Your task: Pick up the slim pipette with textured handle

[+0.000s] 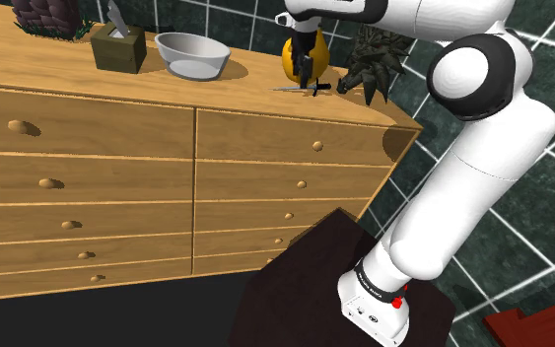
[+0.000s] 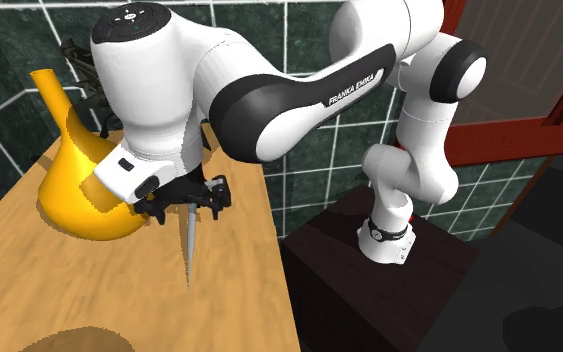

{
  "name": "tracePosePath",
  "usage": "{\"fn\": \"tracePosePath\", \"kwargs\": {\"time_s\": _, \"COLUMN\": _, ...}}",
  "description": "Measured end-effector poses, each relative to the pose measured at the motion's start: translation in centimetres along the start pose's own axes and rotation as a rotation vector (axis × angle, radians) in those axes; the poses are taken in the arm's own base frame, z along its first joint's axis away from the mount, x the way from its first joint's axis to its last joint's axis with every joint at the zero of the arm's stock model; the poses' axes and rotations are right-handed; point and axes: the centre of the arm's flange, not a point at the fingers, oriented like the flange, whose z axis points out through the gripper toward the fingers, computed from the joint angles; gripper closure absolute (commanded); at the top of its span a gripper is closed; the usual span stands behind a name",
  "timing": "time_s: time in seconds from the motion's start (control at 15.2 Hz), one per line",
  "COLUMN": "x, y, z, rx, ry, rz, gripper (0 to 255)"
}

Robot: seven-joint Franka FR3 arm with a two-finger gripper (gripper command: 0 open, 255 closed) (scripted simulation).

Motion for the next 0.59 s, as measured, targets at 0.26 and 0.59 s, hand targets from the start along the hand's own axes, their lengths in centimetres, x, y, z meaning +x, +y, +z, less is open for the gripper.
{"fn": "tracePosePath", "kwargs": {"time_s": 0.26, "x": 0.5, "y": 0.1, "z": 2.0, "rx": 0.000, "ry": 0.000, "rz": -0.002, "gripper": 0}}
{"fn": "tracePosePath", "kwargs": {"time_s": 0.59, "x": 0.5, "y": -0.1, "z": 2.4, "rx": -0.001, "ry": 0.000, "rz": -0.002, "gripper": 255}}
